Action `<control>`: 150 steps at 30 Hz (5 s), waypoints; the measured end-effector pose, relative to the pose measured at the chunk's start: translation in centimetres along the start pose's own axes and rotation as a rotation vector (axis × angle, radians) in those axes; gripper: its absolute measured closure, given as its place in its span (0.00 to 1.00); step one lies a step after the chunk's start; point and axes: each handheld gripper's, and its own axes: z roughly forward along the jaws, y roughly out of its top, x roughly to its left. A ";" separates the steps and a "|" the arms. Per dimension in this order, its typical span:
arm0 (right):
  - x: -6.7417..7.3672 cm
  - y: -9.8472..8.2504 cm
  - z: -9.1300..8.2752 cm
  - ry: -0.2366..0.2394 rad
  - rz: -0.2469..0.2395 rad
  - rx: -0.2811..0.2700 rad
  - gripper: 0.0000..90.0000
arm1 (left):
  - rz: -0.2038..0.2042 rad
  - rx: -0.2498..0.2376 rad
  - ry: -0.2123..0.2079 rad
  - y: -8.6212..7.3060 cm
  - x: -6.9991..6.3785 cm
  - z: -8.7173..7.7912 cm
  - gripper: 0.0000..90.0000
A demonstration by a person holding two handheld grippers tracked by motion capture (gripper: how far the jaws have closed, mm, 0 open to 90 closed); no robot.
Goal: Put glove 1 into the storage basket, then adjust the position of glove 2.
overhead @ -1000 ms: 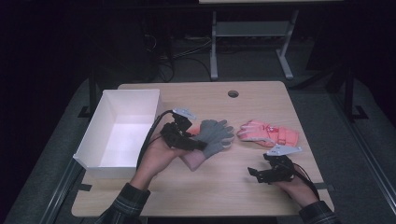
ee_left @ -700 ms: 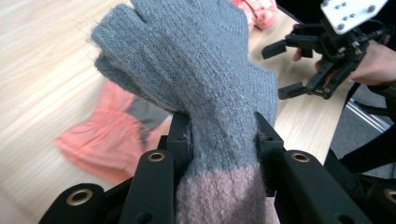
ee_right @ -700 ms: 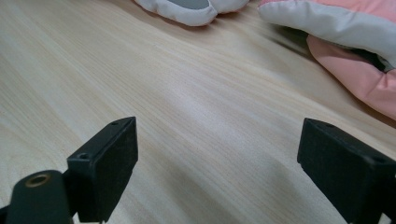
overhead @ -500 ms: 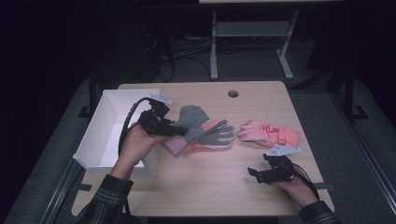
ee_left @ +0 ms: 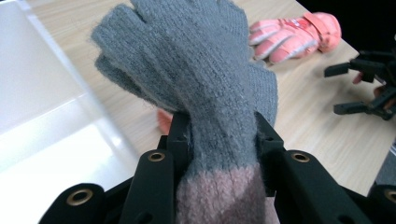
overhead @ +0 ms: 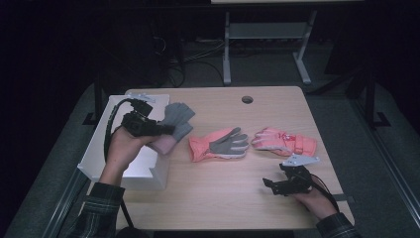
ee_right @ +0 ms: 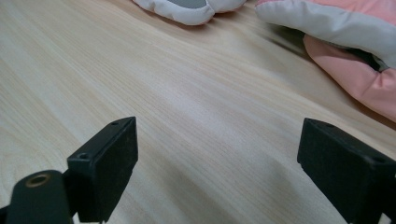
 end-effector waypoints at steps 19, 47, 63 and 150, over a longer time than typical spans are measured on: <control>-0.4 0.1 -0.3 0.055 -0.016 -0.023 0.13 | -0.144 -0.021 0.167 -4.2 7.1 -2.9 0.74; 0.1 -0.2 -0.3 0.072 -0.037 -0.013 0.13 | -0.223 0.178 0.354 -7.6 12.9 3.3 0.74; 0.0 -0.3 -0.5 0.070 -0.039 -0.017 0.13 | -0.234 0.253 0.402 -8.3 13.2 5.4 0.47; 0.1 -0.3 -0.5 0.082 -0.039 -0.002 0.13 | 0.169 0.049 0.001 1.4 -7.6 13.7 1.00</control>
